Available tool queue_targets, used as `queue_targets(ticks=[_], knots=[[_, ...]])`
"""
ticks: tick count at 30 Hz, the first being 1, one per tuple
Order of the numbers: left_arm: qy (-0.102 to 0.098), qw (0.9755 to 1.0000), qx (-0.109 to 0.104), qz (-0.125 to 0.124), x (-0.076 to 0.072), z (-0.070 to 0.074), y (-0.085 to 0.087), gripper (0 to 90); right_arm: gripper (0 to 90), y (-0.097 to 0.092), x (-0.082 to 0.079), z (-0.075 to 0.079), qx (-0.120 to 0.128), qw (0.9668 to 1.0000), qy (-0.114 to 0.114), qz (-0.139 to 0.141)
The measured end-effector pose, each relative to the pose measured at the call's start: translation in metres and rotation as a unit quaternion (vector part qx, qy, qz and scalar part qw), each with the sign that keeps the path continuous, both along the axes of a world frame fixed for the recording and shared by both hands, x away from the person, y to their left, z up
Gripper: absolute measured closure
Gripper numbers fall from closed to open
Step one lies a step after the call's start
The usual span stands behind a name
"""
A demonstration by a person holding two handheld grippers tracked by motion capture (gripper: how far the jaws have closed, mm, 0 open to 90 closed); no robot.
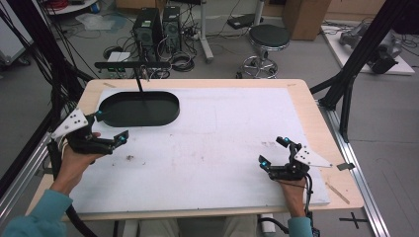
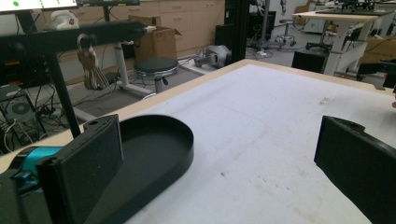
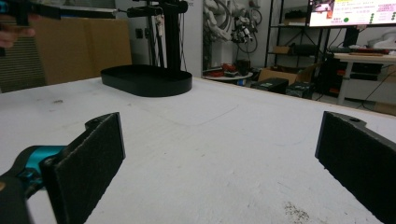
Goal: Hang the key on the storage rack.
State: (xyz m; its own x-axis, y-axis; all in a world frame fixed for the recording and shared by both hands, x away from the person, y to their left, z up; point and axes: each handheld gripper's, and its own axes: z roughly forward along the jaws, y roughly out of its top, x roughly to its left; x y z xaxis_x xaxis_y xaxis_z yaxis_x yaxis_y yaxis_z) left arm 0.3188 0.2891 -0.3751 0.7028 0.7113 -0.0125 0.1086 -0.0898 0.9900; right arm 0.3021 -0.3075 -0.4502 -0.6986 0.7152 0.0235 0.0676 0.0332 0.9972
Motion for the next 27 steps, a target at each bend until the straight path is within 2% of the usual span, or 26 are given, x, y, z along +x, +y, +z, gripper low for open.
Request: queue_targets(ticks=[3, 5, 7, 9, 11, 13, 15, 19, 21, 24, 27], knots=[[-0.003, 0.9998, -0.019, 0.009, -0.01, -0.018, -0.001, 1.6, 0.6, 0.0, 0.0, 0.0, 0.0, 1.0, -0.001, 0.0], [-0.002, 0.9997, -0.021, 0.01, -0.017, -0.027, -0.003, 1.7, 0.6, 0.0, 0.0, 0.0, 0.0, 1.0, -0.001, 0.0], [-0.015, 0.9995, -0.025, 0.012, -0.025, -0.035, -0.005, 1.7, 0.5, 0.0, 0.0, 0.0, 0.0, 1.0, -0.002, -0.001], [-0.023, 0.9988, -0.041, 0.012, -0.032, -0.044, -0.007, 1.7, 0.6, 0.0, 0.0, 0.0, -0.002, 1.0, -0.006, -0.001], [-0.027, 0.9989, -0.038, 0.01, -0.037, -0.052, -0.009, 1.7, 0.6, 0.0, 0.0, 0.0, 0.0, 1.0, -0.001, -0.001], [-0.033, 0.9988, -0.036, 0.009, -0.041, -0.06, -0.01, 1.7, 0.6, 0.0, 0.0, 0.0, -0.002, 1.0, -0.006, -0.001], [-0.034, 0.9983, -0.046, 0.015, -0.042, -0.067, -0.009, 1.7, 0.6, 0.001, -0.001, 0.0, -0.001, 1.0, -0.002, -0.001], [-0.034, 0.9979, -0.05, 0.023, -0.043, -0.077, -0.003, 1.7, 0.6, 0.001, -0.001, 0.0, -0.002, 1.0, -0.002, -0.001], [-0.032, 0.9973, -0.061, 0.026, -0.044, -0.082, -0.001, 1.7, 0.6, 0.001, -0.001, 0.0, -0.002, 1.0, -0.002, -0.001], [-0.046, 0.9956, -0.076, 0.029, -0.047, -0.084, 0.002, 1.7, 0.6, 0.001, 0.0, 0.0, -0.003, 1.0, -0.005, -0.002], [-0.052, 0.9962, -0.064, 0.028, -0.048, -0.085, 0.0, 1.7, 0.6, 0.001, 0.0, 0.0, -0.002, 1.0, -0.005, -0.002]])
